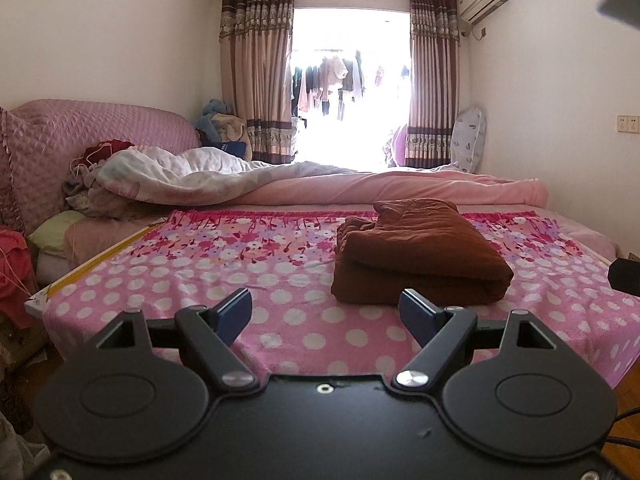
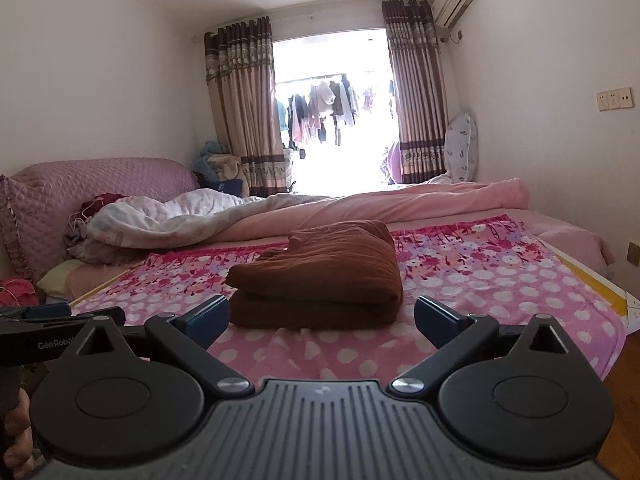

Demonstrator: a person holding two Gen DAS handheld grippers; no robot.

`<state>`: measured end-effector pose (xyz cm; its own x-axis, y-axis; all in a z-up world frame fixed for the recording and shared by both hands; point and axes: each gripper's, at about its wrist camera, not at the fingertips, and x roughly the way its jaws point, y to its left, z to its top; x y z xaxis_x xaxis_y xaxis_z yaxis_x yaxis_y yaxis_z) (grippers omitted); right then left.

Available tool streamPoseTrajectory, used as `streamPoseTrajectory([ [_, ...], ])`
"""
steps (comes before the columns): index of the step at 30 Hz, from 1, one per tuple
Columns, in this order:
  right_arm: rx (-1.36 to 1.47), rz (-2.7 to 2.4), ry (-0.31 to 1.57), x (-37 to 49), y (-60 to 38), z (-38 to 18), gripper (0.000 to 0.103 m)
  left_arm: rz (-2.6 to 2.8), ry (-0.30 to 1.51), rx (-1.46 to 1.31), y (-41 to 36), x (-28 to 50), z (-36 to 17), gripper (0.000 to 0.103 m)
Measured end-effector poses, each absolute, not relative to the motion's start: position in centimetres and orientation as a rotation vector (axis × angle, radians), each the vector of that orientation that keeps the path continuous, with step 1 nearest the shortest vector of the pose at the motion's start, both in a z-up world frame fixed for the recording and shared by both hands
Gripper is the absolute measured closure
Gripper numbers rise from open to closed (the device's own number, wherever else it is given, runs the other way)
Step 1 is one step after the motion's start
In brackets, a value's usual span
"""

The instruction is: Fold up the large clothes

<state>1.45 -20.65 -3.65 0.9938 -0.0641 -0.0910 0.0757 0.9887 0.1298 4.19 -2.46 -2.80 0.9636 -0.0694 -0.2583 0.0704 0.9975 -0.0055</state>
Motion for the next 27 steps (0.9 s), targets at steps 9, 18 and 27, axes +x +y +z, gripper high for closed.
streamPoseTrajectory([
  [9, 0.133, -0.074, 0.088, 1.37, -20.63, -3.66, 0.000, -0.069, 0.268, 0.002, -2.52, 4.52, -2.84, 0.020],
  [18, 0.133, -0.073, 0.089, 1.34, -20.65, -3.67, 0.000, -0.072, 0.273, 0.002, -2.51, 4.59, -2.94, 0.020],
  [27, 0.132, -0.074, 0.088, 1.32, -20.69, -3.73, 0.000, -0.072, 0.270, 0.004, -2.56, 4.53, -2.93, 0.020],
])
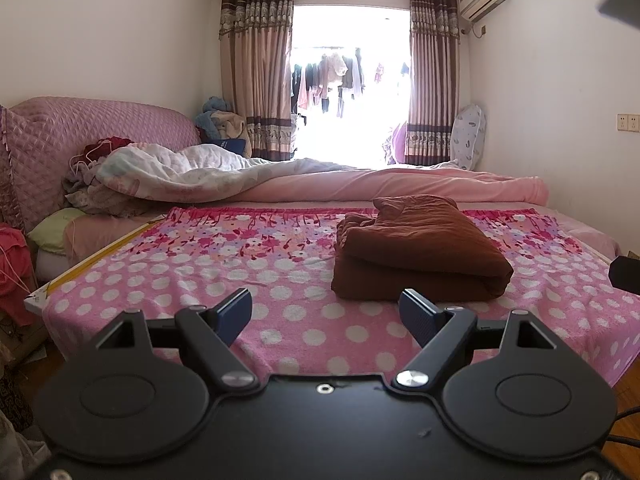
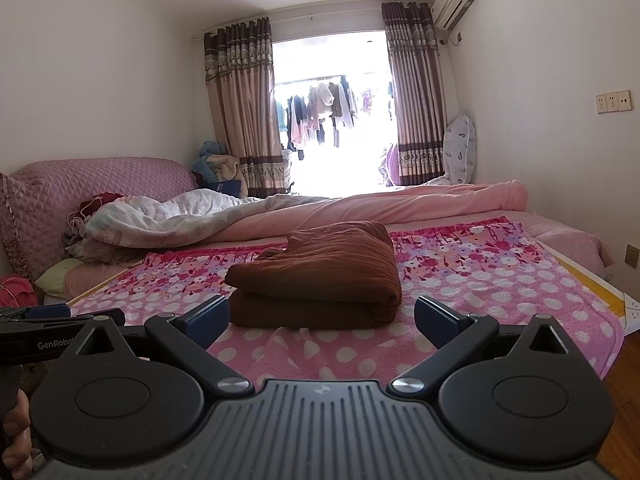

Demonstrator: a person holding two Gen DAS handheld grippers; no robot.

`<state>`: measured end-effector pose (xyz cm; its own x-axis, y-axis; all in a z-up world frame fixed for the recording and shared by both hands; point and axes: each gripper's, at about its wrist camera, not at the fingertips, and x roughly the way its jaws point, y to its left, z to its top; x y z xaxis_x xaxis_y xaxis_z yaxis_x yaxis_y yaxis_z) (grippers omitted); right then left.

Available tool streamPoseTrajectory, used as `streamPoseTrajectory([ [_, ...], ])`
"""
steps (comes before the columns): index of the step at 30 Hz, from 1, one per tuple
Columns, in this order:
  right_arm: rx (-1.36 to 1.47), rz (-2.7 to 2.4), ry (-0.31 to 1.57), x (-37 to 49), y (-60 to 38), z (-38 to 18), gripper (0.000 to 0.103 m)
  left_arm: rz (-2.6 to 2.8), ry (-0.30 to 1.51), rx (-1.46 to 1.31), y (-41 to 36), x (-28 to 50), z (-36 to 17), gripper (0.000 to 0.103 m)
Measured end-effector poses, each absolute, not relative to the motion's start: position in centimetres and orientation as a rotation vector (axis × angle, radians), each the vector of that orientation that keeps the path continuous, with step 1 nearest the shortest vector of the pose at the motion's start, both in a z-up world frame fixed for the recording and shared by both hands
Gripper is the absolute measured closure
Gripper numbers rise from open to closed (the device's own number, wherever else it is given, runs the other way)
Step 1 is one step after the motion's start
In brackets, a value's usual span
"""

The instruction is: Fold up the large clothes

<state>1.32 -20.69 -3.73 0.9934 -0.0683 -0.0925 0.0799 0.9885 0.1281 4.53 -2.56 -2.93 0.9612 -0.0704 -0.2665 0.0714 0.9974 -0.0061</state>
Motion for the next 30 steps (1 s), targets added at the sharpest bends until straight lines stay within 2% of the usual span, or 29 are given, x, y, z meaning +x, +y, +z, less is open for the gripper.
streamPoseTrajectory([
  [30, 0.131, -0.074, 0.087, 1.31, -20.78, -3.86, 0.000, -0.079, 0.261, 0.002, -2.47, 4.51, -3.02, 0.020],
])
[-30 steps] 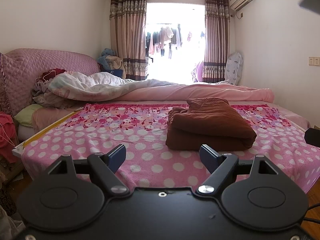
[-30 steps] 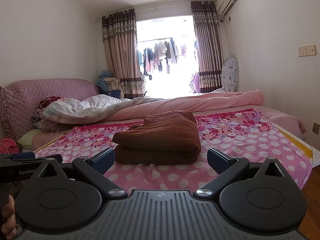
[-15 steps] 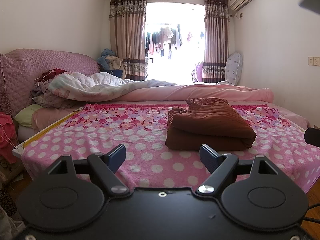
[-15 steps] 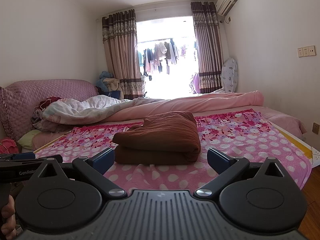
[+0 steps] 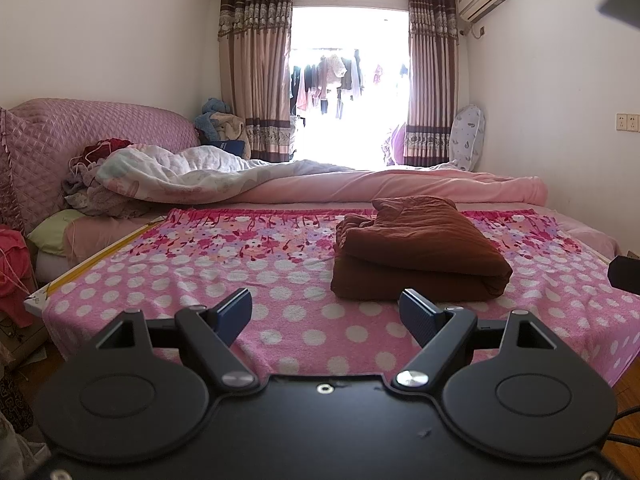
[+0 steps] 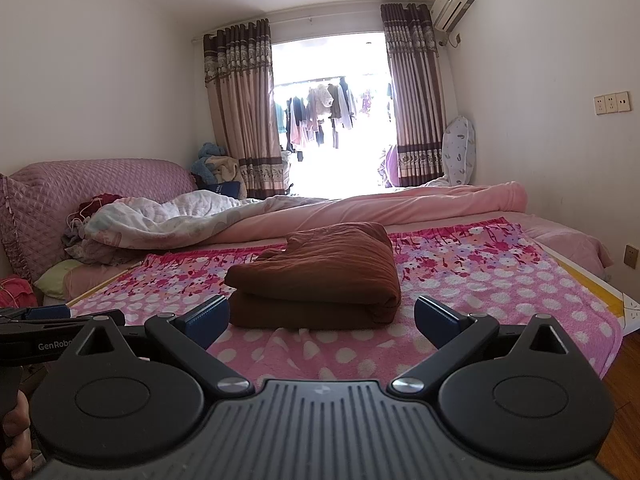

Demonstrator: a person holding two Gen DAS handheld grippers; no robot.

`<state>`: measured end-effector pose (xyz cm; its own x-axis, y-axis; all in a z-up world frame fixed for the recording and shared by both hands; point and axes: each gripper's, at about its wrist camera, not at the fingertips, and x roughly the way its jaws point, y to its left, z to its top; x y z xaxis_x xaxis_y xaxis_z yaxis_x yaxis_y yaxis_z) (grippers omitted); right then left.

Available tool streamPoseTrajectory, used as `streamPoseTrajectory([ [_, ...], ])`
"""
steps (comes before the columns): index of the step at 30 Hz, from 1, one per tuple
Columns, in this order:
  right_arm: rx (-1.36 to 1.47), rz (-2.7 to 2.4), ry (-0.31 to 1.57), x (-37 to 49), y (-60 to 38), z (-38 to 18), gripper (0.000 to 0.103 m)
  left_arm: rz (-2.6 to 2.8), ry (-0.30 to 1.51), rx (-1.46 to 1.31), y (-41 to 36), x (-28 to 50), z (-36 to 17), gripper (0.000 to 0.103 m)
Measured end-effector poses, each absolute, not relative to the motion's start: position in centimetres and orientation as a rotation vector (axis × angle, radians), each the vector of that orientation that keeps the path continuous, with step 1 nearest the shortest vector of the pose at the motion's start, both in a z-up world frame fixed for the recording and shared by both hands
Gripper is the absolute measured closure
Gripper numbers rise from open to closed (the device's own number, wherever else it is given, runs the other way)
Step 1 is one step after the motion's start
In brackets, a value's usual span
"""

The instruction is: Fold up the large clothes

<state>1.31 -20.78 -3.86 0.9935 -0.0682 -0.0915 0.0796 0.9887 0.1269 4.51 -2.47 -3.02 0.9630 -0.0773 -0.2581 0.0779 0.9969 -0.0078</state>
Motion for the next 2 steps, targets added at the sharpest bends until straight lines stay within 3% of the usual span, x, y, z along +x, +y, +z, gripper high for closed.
streamPoseTrajectory([
  [2, 0.130, -0.075, 0.087, 1.35, -20.78, -3.86, 0.000, -0.085, 0.258, -0.001, -2.41, 4.53, -3.04, 0.020],
])
